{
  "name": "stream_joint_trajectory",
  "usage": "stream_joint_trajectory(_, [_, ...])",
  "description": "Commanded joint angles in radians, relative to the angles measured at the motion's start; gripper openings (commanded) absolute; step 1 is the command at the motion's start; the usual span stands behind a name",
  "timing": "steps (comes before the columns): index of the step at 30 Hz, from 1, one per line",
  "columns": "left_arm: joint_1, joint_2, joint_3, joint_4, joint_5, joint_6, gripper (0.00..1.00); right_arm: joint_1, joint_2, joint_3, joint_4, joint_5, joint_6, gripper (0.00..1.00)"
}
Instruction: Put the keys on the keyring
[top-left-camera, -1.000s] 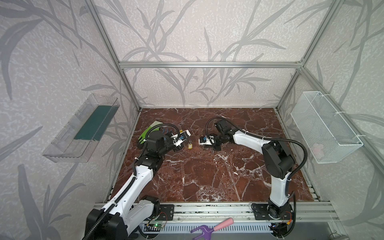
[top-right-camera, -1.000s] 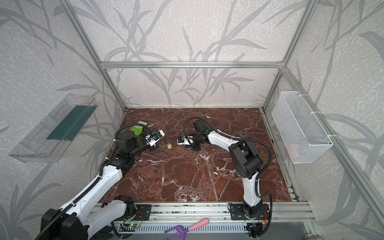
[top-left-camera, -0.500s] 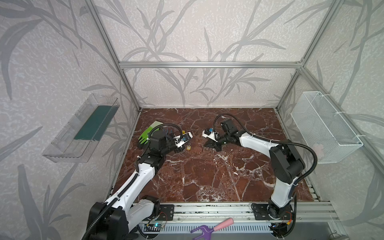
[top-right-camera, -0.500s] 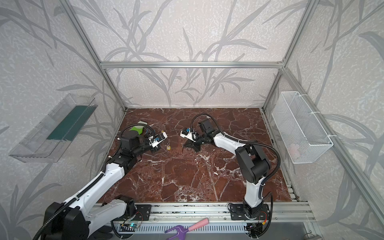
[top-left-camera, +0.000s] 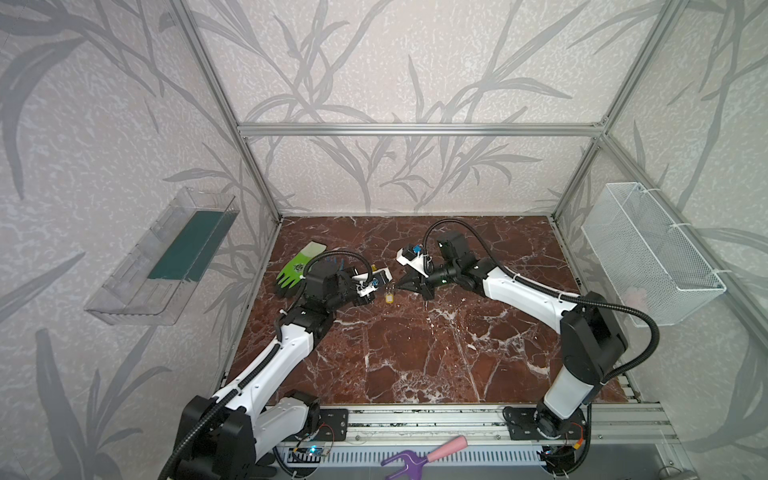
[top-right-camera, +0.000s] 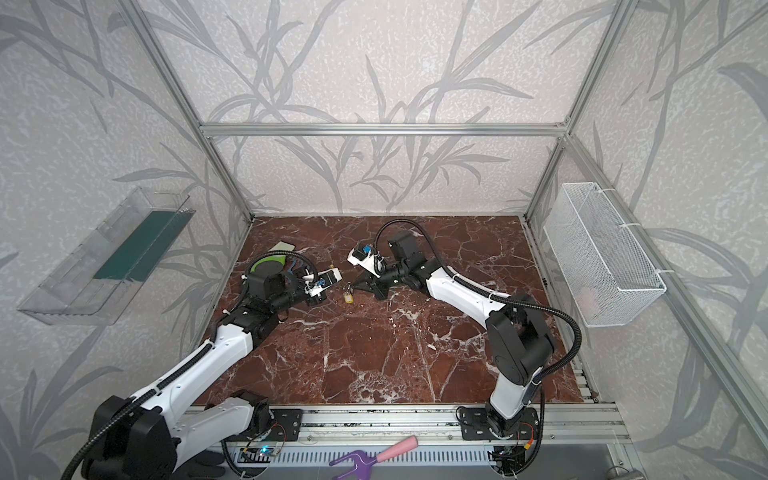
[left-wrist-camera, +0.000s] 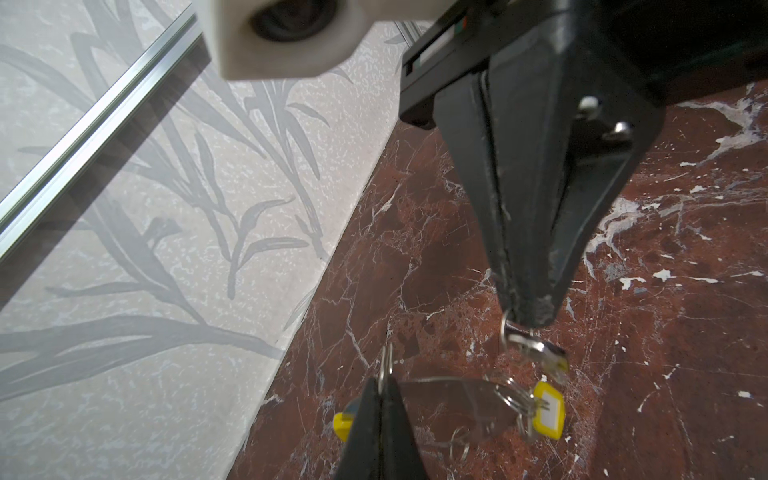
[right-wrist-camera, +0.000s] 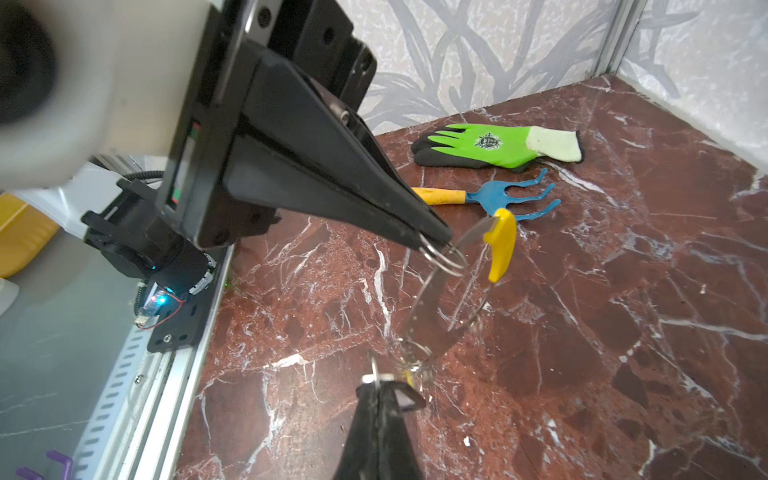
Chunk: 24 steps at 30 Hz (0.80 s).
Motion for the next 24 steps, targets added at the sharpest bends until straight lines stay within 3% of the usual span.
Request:
stream_joint_trajectory(1, [-0.013, -0.005, -0.001, 0.052, -0.013, 0.045, 0.0, -0.001, -0.021, 0.009, 0.095, -0.026, 0.101, 0.0])
stream_joint_trajectory(24, [-0.044, -0.01, 0.016, -0.017, -0.035, 0.069, 0.0, 0.004, -0.012, 0.039, 0.104, 0.069, 0.174, 0.0])
